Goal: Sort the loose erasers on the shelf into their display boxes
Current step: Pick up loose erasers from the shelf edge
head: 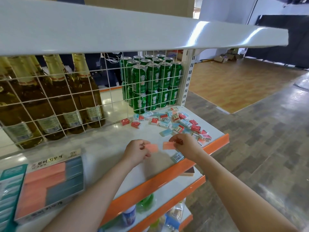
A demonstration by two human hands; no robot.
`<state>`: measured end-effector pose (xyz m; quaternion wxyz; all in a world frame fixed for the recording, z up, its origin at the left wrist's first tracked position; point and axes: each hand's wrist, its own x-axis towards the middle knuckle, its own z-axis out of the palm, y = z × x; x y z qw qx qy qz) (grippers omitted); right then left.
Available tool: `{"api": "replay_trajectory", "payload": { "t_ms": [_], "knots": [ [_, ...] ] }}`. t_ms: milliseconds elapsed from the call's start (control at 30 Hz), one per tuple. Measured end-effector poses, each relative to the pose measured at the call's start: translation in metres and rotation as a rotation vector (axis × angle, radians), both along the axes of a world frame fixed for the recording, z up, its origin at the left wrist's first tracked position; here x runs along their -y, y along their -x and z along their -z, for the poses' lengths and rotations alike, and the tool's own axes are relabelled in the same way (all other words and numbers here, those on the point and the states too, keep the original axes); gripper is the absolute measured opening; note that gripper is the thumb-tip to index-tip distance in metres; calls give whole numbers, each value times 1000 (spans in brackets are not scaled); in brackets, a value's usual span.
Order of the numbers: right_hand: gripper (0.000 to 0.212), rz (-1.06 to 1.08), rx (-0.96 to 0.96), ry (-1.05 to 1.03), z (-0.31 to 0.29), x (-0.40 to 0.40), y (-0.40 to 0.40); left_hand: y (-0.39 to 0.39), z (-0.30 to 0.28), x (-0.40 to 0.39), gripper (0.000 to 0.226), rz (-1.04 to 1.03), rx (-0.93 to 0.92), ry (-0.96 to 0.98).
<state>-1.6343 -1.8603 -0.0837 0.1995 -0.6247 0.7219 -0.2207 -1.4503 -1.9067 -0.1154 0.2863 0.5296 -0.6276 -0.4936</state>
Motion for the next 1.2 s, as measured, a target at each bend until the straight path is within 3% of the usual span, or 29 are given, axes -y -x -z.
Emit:
{"api": "replay_trajectory", "payload": {
  "t_ms": [467,800,1200],
  "knots": [
    [35,-80,43,23,0,14,-35,-34,-5,-10,23,-149,-35,63],
    [33,-63,147,101,-6,22,-88,-87,-20,-24,26,-365,151,222],
    [33,-330,160,86,-13,15,-192,-188,-33,-60,25,-546,231,238]
  ]
}}
